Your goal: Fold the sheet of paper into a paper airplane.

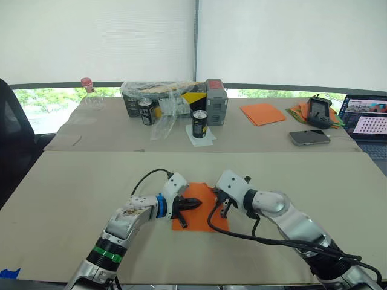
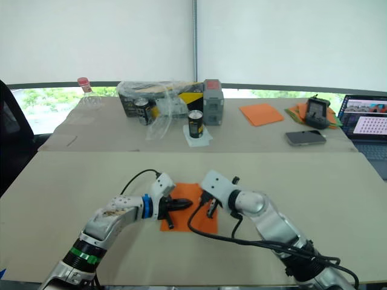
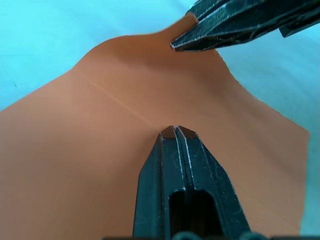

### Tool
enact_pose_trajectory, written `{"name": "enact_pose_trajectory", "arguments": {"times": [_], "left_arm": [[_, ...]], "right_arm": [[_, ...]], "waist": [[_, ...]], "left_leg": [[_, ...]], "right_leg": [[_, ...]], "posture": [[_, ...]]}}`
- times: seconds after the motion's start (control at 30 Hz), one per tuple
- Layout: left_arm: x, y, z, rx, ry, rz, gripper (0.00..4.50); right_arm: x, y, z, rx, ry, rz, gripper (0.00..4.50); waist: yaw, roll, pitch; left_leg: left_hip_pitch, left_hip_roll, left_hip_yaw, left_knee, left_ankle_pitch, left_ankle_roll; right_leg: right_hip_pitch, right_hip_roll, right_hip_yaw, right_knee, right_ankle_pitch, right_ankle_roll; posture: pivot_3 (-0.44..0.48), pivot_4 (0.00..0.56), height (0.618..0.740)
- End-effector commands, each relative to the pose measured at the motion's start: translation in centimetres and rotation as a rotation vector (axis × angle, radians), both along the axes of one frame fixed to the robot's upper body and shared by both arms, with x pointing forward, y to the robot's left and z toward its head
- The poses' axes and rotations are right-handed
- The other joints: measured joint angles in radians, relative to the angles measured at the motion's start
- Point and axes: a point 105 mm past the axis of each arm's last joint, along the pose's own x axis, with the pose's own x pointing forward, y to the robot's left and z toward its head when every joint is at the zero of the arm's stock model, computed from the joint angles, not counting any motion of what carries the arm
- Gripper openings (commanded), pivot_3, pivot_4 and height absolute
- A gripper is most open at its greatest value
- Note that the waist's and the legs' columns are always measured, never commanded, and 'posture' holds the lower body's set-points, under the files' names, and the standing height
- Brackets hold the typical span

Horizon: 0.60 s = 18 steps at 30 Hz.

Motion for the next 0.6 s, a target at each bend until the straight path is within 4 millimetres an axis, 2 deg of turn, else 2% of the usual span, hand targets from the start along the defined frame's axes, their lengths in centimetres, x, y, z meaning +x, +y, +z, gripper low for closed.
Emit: {"name": "enact_pose_trajectory", "arguments": {"times": [0.03, 0.3, 0.43, 0.6], "left_arm": [[-0.2, -0.5, 0.1, -0.022, 0.036, -0.012, 0.0], [-0.1, -0.4, 0.2, -0.02, 0.022, 0.005, 0.0], [-0.2, -0.1, 0.2, -0.016, 0.026, 0.007, 0.0], [-0.3, 1.1, 0.2, 0.006, 0.026, 0.024, 0.0]], "right_arm": [[-0.9, 1.1, -0.1, -0.04, -0.042, 0.081, 0.02], [-1.1, 0.8, -2.2, -0.154, -0.05, 0.123, 0.02], [-0.9, 0.7, -2.5, -0.194, -0.077, 0.14, 0.02], [-0.6, 0.5, -2.8, -0.246, -0.112, 0.15, 0.02]], "waist": [[0.0, 0.0, 0.0], [0.001, 0.0, 0.0], [0.0, 0.0, 0.0], [0.0, 0.0, 0.0]], "left_leg": [[0.0, 0.0, 0.0, 0.0, 0.0, 0.0], [0.0, 0.0, 0.0, 0.0, 0.0, 0.0], [0.0, 0.0, 0.0, 0.0, 0.0, 0.0], [0.001, 0.0, 0.0, 0.0, 0.0, 0.0]], "right_leg": [[0.0, 0.0, 0.0, 0.0, 0.0, 0.0], [0.0, 0.0, 0.0, 0.0, 0.0, 0.0], [0.0, 0.0, 0.0, 0.0, 0.0, 0.0], [0.0, 0.0, 0.0, 0.0, 0.0, 0.0]], "posture": [[0.0, 0.15, 0.739], [0.0, 0.15, 0.739], [0.0, 0.15, 0.739], [0.0, 0.15, 0.739]]}}
